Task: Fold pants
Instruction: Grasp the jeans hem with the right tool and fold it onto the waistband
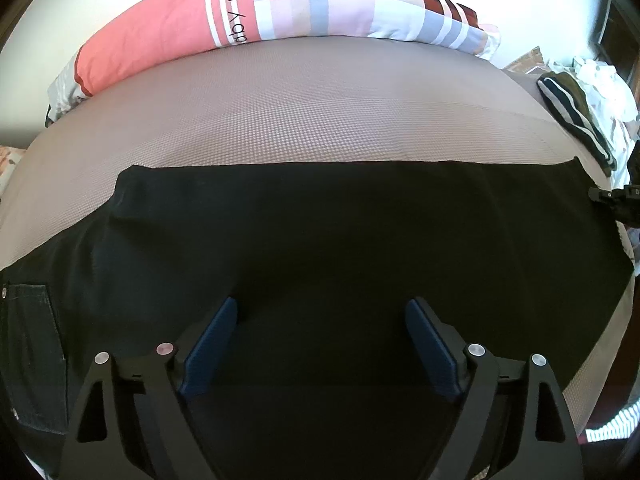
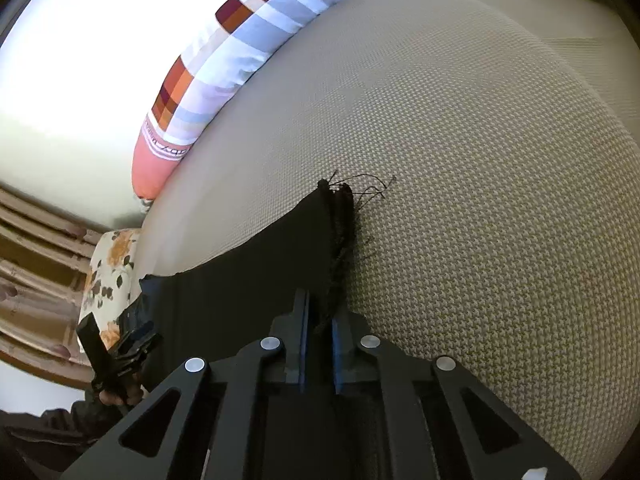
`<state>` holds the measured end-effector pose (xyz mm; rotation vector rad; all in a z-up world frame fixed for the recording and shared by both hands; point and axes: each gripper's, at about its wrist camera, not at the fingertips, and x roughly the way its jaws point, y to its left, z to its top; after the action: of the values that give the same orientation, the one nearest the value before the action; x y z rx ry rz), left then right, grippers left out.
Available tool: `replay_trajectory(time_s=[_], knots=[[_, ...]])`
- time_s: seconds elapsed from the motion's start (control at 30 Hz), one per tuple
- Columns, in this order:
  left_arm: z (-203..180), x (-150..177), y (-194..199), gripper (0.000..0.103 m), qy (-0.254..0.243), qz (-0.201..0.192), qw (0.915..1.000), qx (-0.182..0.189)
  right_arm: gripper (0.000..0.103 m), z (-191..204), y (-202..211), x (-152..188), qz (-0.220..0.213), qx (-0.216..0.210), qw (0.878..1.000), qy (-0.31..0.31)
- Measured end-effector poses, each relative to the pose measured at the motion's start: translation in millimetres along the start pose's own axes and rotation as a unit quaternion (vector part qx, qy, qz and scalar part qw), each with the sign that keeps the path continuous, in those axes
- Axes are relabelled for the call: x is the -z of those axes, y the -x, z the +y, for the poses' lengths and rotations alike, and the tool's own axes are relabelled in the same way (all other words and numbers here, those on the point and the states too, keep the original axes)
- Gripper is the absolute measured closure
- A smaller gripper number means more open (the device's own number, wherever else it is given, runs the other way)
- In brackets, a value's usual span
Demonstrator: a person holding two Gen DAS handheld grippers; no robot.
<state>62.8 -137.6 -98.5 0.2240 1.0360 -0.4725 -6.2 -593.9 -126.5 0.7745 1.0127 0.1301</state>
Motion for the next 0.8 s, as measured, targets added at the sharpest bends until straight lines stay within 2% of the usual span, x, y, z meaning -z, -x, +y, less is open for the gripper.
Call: replay_trajectory(time_s=[0.23, 0.4, 0.8], knots=[[-3, 1, -4, 0.01, -0.008, -0.009, 0.9999, 0.001, 0.097, 8, 0, 4, -0.016, 0.027, 1.0, -0.001], [-3, 2, -5, 0.007, -0.011, -0.018, 0.9998, 0.004, 0.098, 23, 3, 8, -0.033, 0.063, 0.997, 0.0], [-4, 3, -5, 0.006, -0.015, -0.026, 0.9995, 0.006, 0.099, 80, 13, 22, -0.052, 0.083, 0.995, -0.001]])
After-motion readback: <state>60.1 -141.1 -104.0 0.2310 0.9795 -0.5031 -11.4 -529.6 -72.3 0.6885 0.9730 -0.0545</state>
